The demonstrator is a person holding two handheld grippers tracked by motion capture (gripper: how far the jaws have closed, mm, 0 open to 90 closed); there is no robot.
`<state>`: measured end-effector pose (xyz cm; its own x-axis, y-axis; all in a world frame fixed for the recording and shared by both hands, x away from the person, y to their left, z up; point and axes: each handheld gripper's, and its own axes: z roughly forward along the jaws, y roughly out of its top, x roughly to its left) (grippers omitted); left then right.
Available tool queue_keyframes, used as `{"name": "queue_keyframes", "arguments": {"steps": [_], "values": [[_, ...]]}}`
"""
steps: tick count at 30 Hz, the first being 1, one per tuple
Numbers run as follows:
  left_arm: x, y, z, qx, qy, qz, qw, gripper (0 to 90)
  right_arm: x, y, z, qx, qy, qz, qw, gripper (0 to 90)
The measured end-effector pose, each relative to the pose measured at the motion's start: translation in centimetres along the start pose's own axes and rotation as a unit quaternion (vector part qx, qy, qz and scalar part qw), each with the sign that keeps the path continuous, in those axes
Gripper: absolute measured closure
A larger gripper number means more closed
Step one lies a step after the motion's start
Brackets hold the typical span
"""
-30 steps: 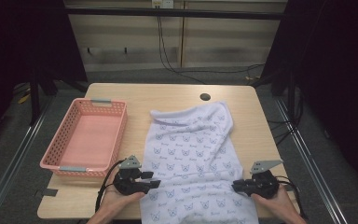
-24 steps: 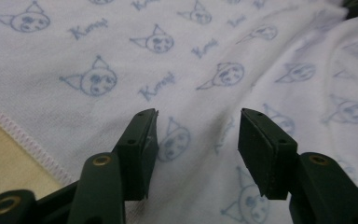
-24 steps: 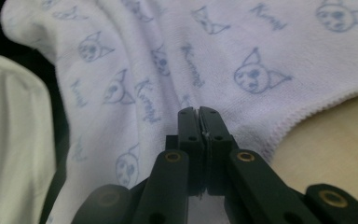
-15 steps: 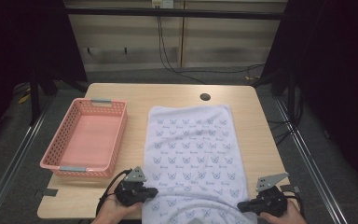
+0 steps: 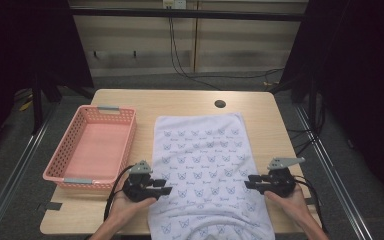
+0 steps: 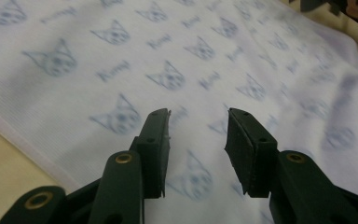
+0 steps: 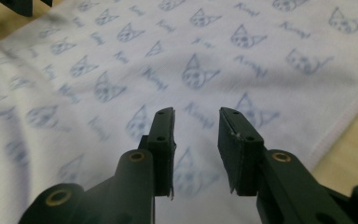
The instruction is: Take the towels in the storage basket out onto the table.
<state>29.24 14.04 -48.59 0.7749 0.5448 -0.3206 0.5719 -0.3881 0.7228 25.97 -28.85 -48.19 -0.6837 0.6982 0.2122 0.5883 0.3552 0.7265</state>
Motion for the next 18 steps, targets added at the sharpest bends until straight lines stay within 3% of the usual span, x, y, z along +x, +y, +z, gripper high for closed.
{"name": "queue_keyframes", "arguments": {"steps": [2, 4, 5, 7, 10, 12, 15, 18], "values": [[0.8, 0.7, 0.7, 0.003, 0.013, 0.005, 0.9999, 59.8, -0.5, 0.8, 1.2, -0.005, -0.019, -0.002, 0.9998, 68.6], [1.5, 1.1, 1.3, -0.004, 0.014, -0.016, 0.9998, 58.5, -1.0, 1.4, 2.3, -0.005, -0.028, -0.001, 0.9996, 69.2], [1.6, 1.2, 1.6, -0.005, 0.022, -0.018, 0.9996, 58.3, -1.2, 1.6, 2.7, -0.004, -0.037, -0.001, 0.9993, 69.2], [1.8, 1.4, 2.1, -0.003, 0.032, 0.0, 0.9995, 57.3, -1.5, 1.7, 3.5, -0.003, -0.053, -0.003, 0.9986, 69.3], [2.1, 0.9, 2.5, 0.01, 0.039, -0.001, 0.9992, 57.4, -1.8, 1.5, 4.0, 0.016, -0.067, 0.005, 0.9976, 68.9], [1.9, 0.6, 2.5, 0.012, 0.042, 0.019, 0.9989, 57.8, -1.6, 1.2, 3.8, 0.019, -0.066, -0.003, 0.9976, 65.5], [1.9, 0.5, 2.5, 0.012, 0.04, 0.026, 0.9988, 58.3, -1.3, 0.7, 3.1, 0.028, -0.065, -0.003, 0.9975, 65.3], [1.7, 0.3, 2.5, 0.008, 0.04, 0.041, 0.9983, 58.2, -1.0, -0.3, 2.0, 0.028, -0.061, 0.011, 0.9976, 65.5]]}}
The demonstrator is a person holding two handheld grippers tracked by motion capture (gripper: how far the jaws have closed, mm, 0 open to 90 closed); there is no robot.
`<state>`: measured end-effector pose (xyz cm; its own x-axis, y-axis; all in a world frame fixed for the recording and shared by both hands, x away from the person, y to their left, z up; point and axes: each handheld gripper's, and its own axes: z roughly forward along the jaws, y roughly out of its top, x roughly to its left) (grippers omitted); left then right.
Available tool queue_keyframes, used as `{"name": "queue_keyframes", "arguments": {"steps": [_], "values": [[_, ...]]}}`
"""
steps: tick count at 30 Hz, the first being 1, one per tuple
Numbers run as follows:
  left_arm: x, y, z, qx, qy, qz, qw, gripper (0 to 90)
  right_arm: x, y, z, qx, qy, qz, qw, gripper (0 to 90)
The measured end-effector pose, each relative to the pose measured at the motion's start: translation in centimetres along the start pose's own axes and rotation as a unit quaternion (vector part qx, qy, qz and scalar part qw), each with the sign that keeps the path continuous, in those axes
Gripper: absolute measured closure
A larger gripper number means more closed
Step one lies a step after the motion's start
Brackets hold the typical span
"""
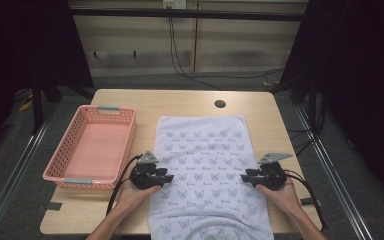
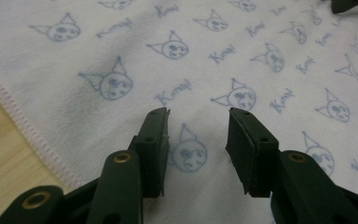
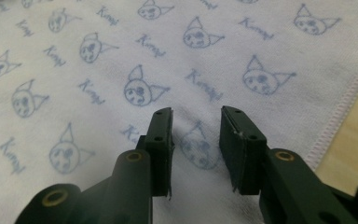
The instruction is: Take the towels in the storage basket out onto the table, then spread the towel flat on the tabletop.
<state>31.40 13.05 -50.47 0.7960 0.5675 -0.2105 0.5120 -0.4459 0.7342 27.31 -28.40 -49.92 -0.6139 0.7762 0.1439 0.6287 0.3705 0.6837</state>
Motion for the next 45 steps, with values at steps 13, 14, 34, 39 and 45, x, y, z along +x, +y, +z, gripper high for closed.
{"name": "queue_keyframes", "arguments": {"steps": [13, 14, 34, 39, 45], "values": [[-4.7, -2.3, -1.9, 0.035, -0.05, 0.032, 0.9976, 59.0, 2.0, -3.9, -3.7, 0.012, 0.037, 0.027, 0.9989, 65.8], [-4.9, -2.5, -2.2, 0.038, -0.054, 0.034, 0.9972, 59.3, 2.3, -4.1, -3.9, 0.013, 0.038, 0.024, 0.9989, 65.9], [-4.6, -1.5, -4.2, 0.004, -0.068, 0.017, 0.9975, 54.2, 2.8, -4.5, -6.6, -0.031, 0.03, 0.038, 0.9983, 56.8], [-3.1, -0.2, -2.8, -0.001, -0.052, 0.004, 0.9986, 54.1, 1.4, -3.2, -5.9, -0.037, 0.015, 0.041, 0.9983, 54.2], [-1.5, 1.5, -0.4, 0.0, -0.021, 0.002, 0.9998, 54.4, -0.8, -0.4, -4.0, -0.044, 0.008, 0.038, 0.9983, 51.6]]}}
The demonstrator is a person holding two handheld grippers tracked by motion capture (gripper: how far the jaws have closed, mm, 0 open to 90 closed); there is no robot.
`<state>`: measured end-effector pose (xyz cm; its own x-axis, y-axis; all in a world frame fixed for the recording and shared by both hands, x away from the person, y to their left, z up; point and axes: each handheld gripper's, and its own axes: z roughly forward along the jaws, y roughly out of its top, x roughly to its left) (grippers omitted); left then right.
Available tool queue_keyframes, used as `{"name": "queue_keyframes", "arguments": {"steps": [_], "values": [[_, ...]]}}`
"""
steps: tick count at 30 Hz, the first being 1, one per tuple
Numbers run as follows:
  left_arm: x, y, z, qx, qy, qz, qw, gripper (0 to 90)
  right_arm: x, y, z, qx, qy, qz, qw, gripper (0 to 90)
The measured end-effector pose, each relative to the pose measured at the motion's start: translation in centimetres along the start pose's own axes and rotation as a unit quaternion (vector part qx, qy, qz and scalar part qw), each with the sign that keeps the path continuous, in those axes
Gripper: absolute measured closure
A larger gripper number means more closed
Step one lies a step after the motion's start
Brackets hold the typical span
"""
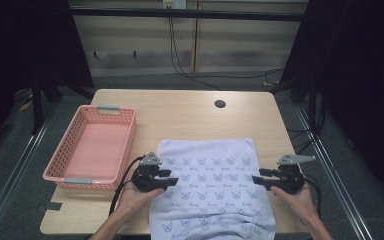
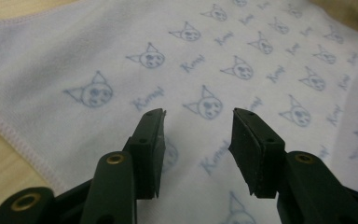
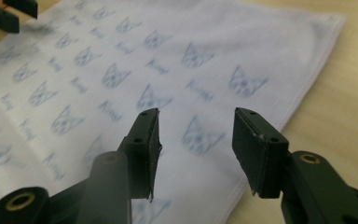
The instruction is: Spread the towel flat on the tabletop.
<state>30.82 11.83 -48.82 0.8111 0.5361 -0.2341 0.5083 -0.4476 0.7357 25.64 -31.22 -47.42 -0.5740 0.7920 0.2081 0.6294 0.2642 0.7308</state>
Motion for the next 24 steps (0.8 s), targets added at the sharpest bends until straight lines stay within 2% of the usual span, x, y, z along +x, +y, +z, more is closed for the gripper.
{"name": "queue_keyframes", "arguments": {"steps": [1, 5, 6, 7, 9, 11, 12, 13, 14, 15, 16, 19, 22, 23, 24], "values": [[0.4, 0.1, 0.6, 0.001, 0.005, -0.005, 1.0, 53.9, -0.8, 1.2, 0.8, -0.007, -0.002, 0.003, 1.0, 51.2], [1.0, -0.2, 1.4, 0.018, 0.012, -0.004, 0.9998, 53.1, -2.4, 3.0, 2.0, -0.012, -0.014, -0.003, 0.9998, 50.6], [1.0, -0.2, 1.4, 0.018, 0.012, -0.004, 0.9998, 53.8, -2.4, 3.0, 2.0, -0.012, -0.014, -0.003, 0.9998, 50.6], [1.1, -0.4, 1.4, 0.011, 0.006, -0.008, 0.9999, 53.6, -3.6, 4.0, 2.6, -0.019, -0.024, -0.002, 0.9995, 50.0], [1.1, -0.4, 1.5, 0.009, 0.005, -0.004, 0.9999, 53.0, -4.5, 4.5, 3.2, -0.023, -0.03, 0.005, 0.9993, 50.0], [1.1, -0.4, 1.6, 0.007, 0.006, -0.003, 1.0, 53.2, -5.3, 5.0, 4.1, -0.023, -0.032, 0.01, 0.9992, 50.1], [1.0, -0.4, 1.6, 0.007, 0.009, 0.001, 0.9999, 53.2, -5.3, 5.0, 4.1, -0.023, -0.032, 0.01, 0.9992, 50.1], [0.9, -0.4, 1.7, 0.007, 0.011, 0.004, 0.9999, 53.2, -6.1, 5.4, 5.2, -0.021, -0.042, 0.008, 0.9989, 50.1], [0.9, -0.4, 1.7, 0.007, 0.012, 0.005, 0.9999, 53.2, -6.1, 5.4, 5.2, -0.021, -0.042, 0.008, 0.9989, 50.1], [1.0, -0.4, 1.6, 0.008, 0.007, 0.005, 0.9999, 53.1, -6.8, 5.9, 6.2, -0.011, -0.051, 0.009, 0.9986, 49.8], [1.1, -0.4, 1.7, 0.006, 0.004, -0.002, 1.0, 53.4, -7.1, 6.1, 6.7, -0.007, -0.058, 0.01, 0.9983, 49.6], [1.1, -0.3, 1.7, 0.009, 0.006, 0.002, 0.9999, 53.7, -8.0, 6.4, 7.8, -0.002, -0.07, 0.015, 0.9975, 48.4], [1.2, -0.3, 1.7, 0.008, 0.004, -0.001, 1.0, 53.7, -8.5, 6.4, 8.7, 0.018, -0.079, 0.015, 0.9966, 46.5], [1.2, -0.3, 1.7, 0.009, 0.004, 0.0, 1.0, 53.6, -8.6, 6.3, 8.9, 0.017, -0.087, 0.017, 0.9959, 46.8], [1.2, -0.2, 1.7, 0.011, 0.004, 0.0, 0.9999, 53.5, -8.7, 6.2, 9.1, 0.014, -0.084, 0.019, 0.9962, 47.0]]}}
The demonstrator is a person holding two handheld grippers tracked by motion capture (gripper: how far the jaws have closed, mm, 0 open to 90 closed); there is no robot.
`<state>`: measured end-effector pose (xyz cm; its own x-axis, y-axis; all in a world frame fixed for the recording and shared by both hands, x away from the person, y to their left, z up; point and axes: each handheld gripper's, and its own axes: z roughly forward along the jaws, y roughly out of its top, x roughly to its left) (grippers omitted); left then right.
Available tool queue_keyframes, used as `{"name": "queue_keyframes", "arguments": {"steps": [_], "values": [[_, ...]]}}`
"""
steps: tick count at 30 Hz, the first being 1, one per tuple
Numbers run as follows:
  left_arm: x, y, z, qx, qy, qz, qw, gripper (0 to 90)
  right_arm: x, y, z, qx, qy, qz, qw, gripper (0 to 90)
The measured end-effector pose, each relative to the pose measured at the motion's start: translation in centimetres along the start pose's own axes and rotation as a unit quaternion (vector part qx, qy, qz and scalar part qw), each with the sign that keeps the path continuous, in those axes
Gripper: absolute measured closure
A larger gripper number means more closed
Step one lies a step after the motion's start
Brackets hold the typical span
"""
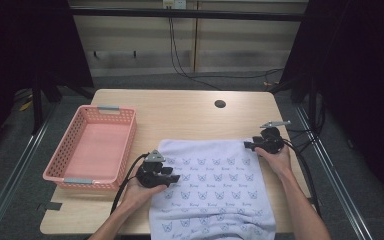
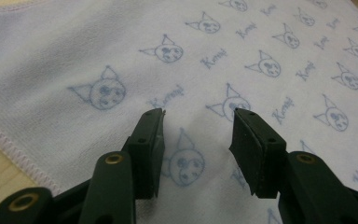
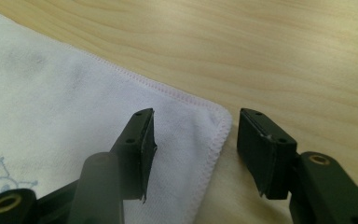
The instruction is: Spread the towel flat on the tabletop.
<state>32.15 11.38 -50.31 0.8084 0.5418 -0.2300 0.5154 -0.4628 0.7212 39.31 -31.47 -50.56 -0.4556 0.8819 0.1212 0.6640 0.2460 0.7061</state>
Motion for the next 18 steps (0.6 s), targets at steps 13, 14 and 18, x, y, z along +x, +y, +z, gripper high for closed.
{"name": "queue_keyframes", "arguments": {"steps": [13, 14, 18], "values": [[2.8, 2.5, -0.4, -0.05, 0.052, -0.047, 0.9963, 45.8, 0.5, -0.6, -0.9, -0.013, 0.016, 0.001, 0.9998, 88.2], [2.8, 2.5, -0.4, -0.05, 0.052, -0.047, 0.9963, 45.6, 0.5, -0.6, -0.9, -0.013, 0.016, 0.001, 0.9998, 88.2], [4.4, 3.7, 1.0, -0.043, 0.089, -0.068, 0.9928, 42.7, -0.9, -1.2, -2.6, -0.016, 0.012, 0.012, 0.9997, 88.4]]}}
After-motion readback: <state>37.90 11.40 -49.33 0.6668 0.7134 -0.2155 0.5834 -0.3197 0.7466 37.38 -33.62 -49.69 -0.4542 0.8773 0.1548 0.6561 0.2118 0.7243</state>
